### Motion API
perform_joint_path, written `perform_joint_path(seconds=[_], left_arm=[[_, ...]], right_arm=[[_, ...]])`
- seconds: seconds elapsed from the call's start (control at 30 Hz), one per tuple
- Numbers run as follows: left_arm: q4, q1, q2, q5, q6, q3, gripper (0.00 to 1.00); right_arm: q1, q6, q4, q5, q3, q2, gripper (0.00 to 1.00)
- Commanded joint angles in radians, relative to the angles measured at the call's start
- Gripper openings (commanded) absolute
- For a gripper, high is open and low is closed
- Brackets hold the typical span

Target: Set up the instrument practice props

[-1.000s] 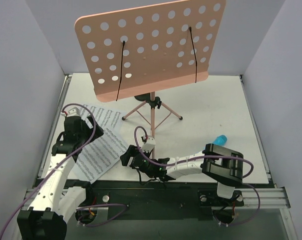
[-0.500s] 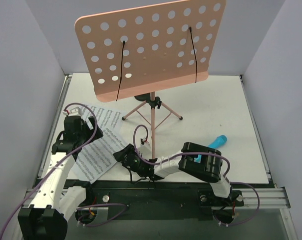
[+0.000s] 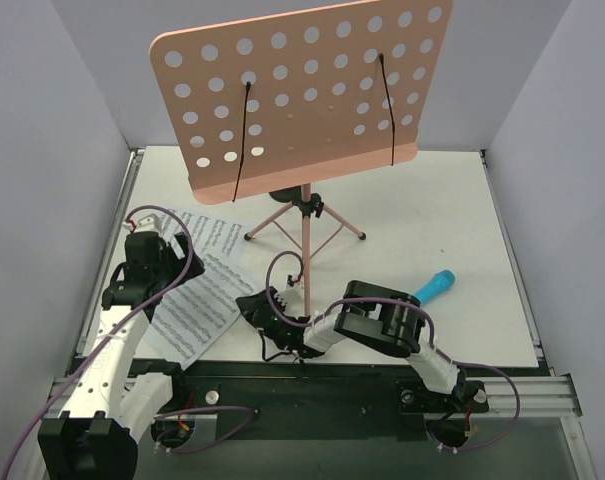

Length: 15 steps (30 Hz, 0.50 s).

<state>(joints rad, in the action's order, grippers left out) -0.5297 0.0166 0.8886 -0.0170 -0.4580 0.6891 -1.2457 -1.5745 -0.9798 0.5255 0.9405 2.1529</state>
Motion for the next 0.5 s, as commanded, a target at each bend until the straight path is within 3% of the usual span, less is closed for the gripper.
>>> perform_joint_path(seconds=[0.0, 0.1, 0.17, 0.27, 0.47], left_arm=[[0.034, -0.01, -0.014, 0.014, 0.021, 0.044, 0.97], [0.043, -0.01, -0.03, 0.044, 0.035, 0.046, 0.97], [0.048, -0.042, -0.056, 0.054, 0.051, 0.046, 0.97], [0.066, -0.044, -0.123, 0.063, 0.059, 0.049, 0.97], [0.045, -0.053, -0.149, 0.11, 0.073, 0.163, 0.97]], right_arm=[[0.014, 0.291, -0.106, 0.071, -0.04, 0.004, 0.0], [0.005, 0.525, -0.201, 0.03, -0.071, -0.077, 0.0], [-0.026, 0.771, -0.25, -0.013, -0.088, -0.16, 0.0], [-0.075, 1.063, -0.218, -0.08, -0.1, -0.273, 0.0], [-0.155, 1.194, 0.04, -0.127, -0.244, -0.608, 0.0]])
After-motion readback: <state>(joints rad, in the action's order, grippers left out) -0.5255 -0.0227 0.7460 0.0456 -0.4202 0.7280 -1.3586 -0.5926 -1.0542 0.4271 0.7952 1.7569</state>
